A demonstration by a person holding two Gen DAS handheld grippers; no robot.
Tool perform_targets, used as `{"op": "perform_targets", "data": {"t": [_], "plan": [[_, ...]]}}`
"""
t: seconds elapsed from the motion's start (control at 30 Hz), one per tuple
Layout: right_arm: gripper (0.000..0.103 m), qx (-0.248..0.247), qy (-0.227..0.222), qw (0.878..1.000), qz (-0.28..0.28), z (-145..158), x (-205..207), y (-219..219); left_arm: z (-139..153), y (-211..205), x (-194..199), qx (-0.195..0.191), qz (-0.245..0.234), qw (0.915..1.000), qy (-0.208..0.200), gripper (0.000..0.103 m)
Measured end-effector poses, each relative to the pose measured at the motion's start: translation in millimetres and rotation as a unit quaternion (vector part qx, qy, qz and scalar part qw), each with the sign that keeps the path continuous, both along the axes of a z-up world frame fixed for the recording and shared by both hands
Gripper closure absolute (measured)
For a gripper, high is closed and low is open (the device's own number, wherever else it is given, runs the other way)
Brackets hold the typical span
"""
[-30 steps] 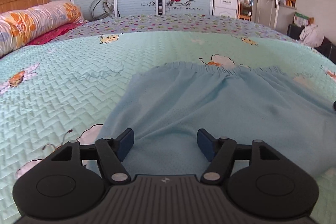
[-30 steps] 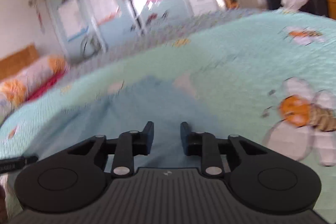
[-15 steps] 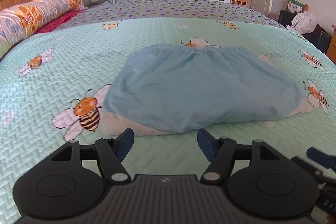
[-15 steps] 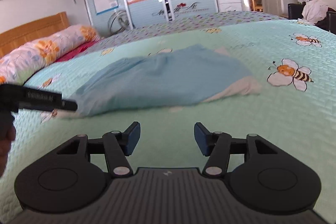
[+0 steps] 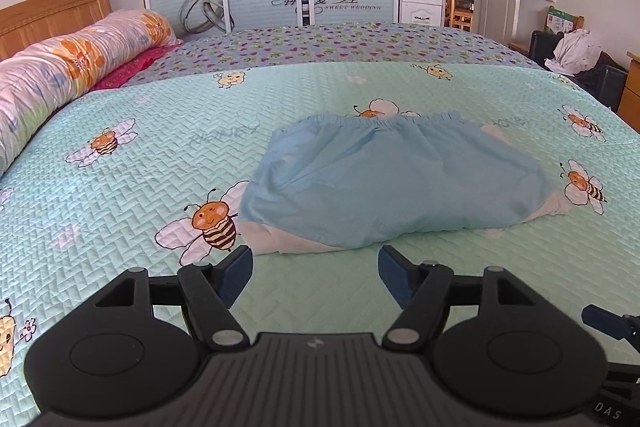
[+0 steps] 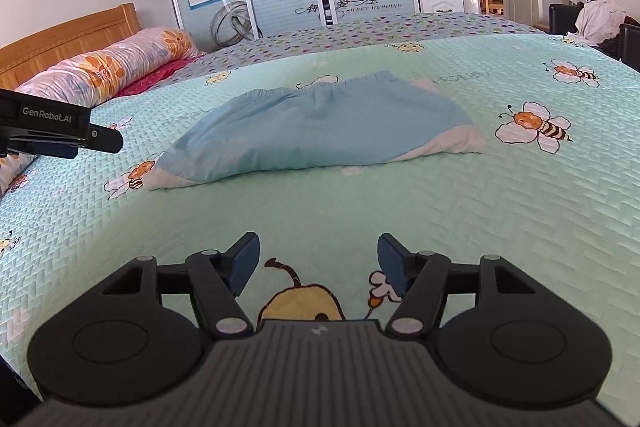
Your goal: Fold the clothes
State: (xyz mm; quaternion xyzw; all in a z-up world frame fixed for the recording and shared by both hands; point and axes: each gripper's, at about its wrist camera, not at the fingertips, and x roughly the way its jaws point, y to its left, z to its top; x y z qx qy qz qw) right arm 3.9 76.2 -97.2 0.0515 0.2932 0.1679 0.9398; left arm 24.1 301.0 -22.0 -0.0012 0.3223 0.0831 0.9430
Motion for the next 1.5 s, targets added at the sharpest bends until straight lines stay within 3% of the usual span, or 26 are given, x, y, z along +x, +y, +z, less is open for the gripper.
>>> {"op": "perform_targets", "data": {"t": [0.2, 0.3, 0.37, 0.47, 0.6, 0.73, 0.8, 0.87, 1.03, 1.13, 1.37, 1.47, 1.5], "plan": [[0.035, -0.027, 0.008, 0.999, 0.02, -2, 4, 20, -26, 27, 5, -0.039, 0.021, 0.9989, 0.019, 0.028], [0.035, -0.04, -0.002, 0.999, 0.029, 5, 12, 33, -42, 49, 18, -0.095, 0.033, 0.9945, 0.028, 0.028], [0.035, -0.049, -0.008, 0.998, 0.031, 13, 23, 43, -58, 70, 29, -0.165, 0.048, 0.9841, 0.043, 0.028], [0.033, -0.055, -0.007, 0.998, 0.031, 28, 52, 62, -83, 99, 45, -0.265, 0.065, 0.9606, 0.054, 0.028], [0.031, -0.024, 0.022, 0.999, 0.043, 53, 106, 95, -112, 132, 63, -0.404, 0.066, 0.9118, 0.035, 0.027], [0.025, -0.016, 0.071, 0.995, 0.072, 76, 177, 155, -126, 151, 81, -0.487, 0.063, 0.8707, 0.022, 0.027], [0.025, -0.015, 0.097, 0.993, 0.073, 82, 212, 186, -132, 157, 86, -0.512, 0.061, 0.8565, 0.021, 0.027], [0.025, -0.024, 0.118, 0.99, 0.072, 84, 243, 219, -135, 158, 84, -0.526, 0.061, 0.848, 0.012, 0.026], [0.025, -0.12, 0.169, 0.974, 0.089, 57, 303, 308, -136, 156, 81, -0.541, 0.057, 0.8389, 0.0, 0.021], [0.025, -0.199, 0.176, 0.961, 0.08, 31, 324, 346, -139, 158, 81, -0.554, 0.058, 0.8302, -0.008, 0.021], [0.025, -0.285, 0.207, 0.934, 0.062, -1, 355, 384, -142, 162, 88, -0.579, 0.063, 0.8129, -0.014, 0.021], [0.027, -0.296, 0.215, 0.929, 0.053, -7, 359, 385, -142, 161, 90, -0.586, 0.059, 0.8083, -0.02, 0.027], [0.036, -0.294, 0.218, 0.929, 0.052, -8, 359, 385, -143, 160, 92, -0.588, 0.056, 0.8068, -0.02, 0.03]]}}
